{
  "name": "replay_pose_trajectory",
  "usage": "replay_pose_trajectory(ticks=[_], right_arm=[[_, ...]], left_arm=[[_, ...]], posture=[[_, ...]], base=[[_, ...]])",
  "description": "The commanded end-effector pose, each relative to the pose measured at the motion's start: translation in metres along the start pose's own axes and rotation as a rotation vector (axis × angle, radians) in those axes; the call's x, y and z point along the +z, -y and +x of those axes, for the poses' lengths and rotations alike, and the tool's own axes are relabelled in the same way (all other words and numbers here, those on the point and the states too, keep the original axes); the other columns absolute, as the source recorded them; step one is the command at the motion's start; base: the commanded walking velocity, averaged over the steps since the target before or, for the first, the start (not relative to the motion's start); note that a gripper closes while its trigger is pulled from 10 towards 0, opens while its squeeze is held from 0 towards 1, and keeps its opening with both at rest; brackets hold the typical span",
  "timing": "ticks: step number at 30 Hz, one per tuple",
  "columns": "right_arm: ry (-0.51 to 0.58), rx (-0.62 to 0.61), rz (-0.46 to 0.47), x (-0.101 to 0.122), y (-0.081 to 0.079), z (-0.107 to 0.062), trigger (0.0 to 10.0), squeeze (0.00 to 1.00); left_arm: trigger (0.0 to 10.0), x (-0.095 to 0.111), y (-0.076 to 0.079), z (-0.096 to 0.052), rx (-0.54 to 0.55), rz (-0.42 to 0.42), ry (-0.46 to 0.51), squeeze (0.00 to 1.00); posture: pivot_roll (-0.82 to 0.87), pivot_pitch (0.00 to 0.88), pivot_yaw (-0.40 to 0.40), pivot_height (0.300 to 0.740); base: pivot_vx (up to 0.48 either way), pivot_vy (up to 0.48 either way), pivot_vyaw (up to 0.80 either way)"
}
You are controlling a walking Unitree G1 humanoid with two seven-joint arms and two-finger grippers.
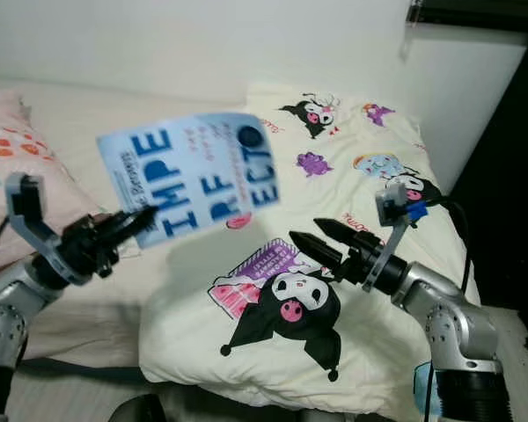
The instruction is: Clean up the room
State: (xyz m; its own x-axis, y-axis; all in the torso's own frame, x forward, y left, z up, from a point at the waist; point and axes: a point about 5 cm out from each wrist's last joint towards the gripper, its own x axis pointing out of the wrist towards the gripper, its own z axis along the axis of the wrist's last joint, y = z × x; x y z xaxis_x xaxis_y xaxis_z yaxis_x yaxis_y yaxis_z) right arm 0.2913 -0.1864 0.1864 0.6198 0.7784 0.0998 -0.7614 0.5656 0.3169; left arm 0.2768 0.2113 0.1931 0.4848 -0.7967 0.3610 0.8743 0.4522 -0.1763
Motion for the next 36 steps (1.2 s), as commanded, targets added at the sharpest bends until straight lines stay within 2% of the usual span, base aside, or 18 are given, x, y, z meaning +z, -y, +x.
replay_pose_trajectory(ticks=[1, 5, 9, 17, 18, 19, 20, 26, 31, 32, 35, 36], right_arm=[[0.019, 0.001, 0.004, 0.004, -0.001, -0.001, 10.0, 0.0], [0.022, 0.051, 0.005, 0.009, -0.006, 0.001, 10.0, 0.0], [0.019, 0.105, 0.014, 0.012, -0.013, 0.003, 10.0, 0.0], [-0.002, 0.208, 0.099, 0.006, -0.022, 0.0, 10.0, 0.0], [-0.004, 0.222, 0.106, 0.004, -0.024, -0.001, 3.6, 0.0], [-0.005, 0.23, 0.109, 0.004, -0.025, -0.001, 1.6, 0.0], [-0.003, 0.24, 0.119, 0.003, -0.026, -0.001, 0.0, 0.0], [0.02, 0.291, 0.146, 0.005, -0.033, -0.002, 0.0, 0.0], [0.019, 0.285, 0.152, 0.005, -0.032, -0.004, 0.0, 0.0], [0.021, 0.284, 0.153, 0.005, -0.032, -0.004, 0.0, 0.0], [0.023, 0.284, 0.154, 0.005, -0.032, -0.004, 0.0, 0.0], [0.026, 0.282, 0.156, 0.005, -0.033, -0.004, 0.0, 0.0]], left_arm=[[10.0, 0.002, 0.007, 0.003, -0.069, -0.002, 0.002, 0.0], [10.0, -0.009, 0.02, 0.006, -0.157, -0.047, -0.038, 0.0], [10.0, -0.011, 0.028, 0.006, -0.22, -0.068, -0.051, 0.0], [10.0, -0.017, 0.042, 0.0, -0.316, -0.102, -0.114, 0.0], [10.0, -0.017, 0.043, 0.0, -0.324, -0.107, -0.115, 0.0], [10.0, -0.018, 0.043, 0.001, -0.329, -0.109, -0.115, 0.0], [10.0, -0.019, 0.043, 0.001, -0.33, -0.11, -0.118, 0.0], [10.0, -0.021, 0.04, 0.002, -0.308, -0.105, -0.121, 0.0], [10.0, -0.022, 0.029, 0.001, -0.232, -0.108, -0.104, 0.0], [10.0, -0.022, 0.026, 0.001, -0.209, -0.115, -0.09, 0.81], [10.0, -0.021, 0.021, 0.002, -0.164, -0.133, -0.063, 0.81], [10.0, -0.021, 0.021, 0.002, -0.162, -0.15, -0.05, 1.0]], posture=[[-0.04, 0.007, -0.083, 0.465], [-0.04, 0.002, -0.087, 0.465], [-0.04, 0.0, -0.092, 0.465], [-0.03, 0.002, -0.094, 0.465], [-0.03, 0.002, -0.094, 0.465], [-0.03, 0.002, -0.093, 0.465], [-0.03, 0.003, -0.094, 0.465], [-0.04, 0.001, -0.091, 0.465], [-0.04, 0.002, -0.088, 0.465], [-0.03, 0.003, -0.087, 0.465], [-0.03, 0.003, -0.087, 0.465], [-0.04, 0.004, -0.087, 0.465]], base=[[0.0, 0.0, 0.0], [0.0, 0.0, 0.0], [0.0, 0.0, 0.0], [0.0, 0.0, 0.0], [0.0, 0.0, 0.0], [0.0, 0.0, 0.0], [0.0, 0.0, 0.0], [0.0, 0.0, 0.0], [0.0, 0.0, 0.0], [0.0, 0.0, 0.0], [0.0, 0.0, 0.0], [0.0, 0.0, 0.0]])
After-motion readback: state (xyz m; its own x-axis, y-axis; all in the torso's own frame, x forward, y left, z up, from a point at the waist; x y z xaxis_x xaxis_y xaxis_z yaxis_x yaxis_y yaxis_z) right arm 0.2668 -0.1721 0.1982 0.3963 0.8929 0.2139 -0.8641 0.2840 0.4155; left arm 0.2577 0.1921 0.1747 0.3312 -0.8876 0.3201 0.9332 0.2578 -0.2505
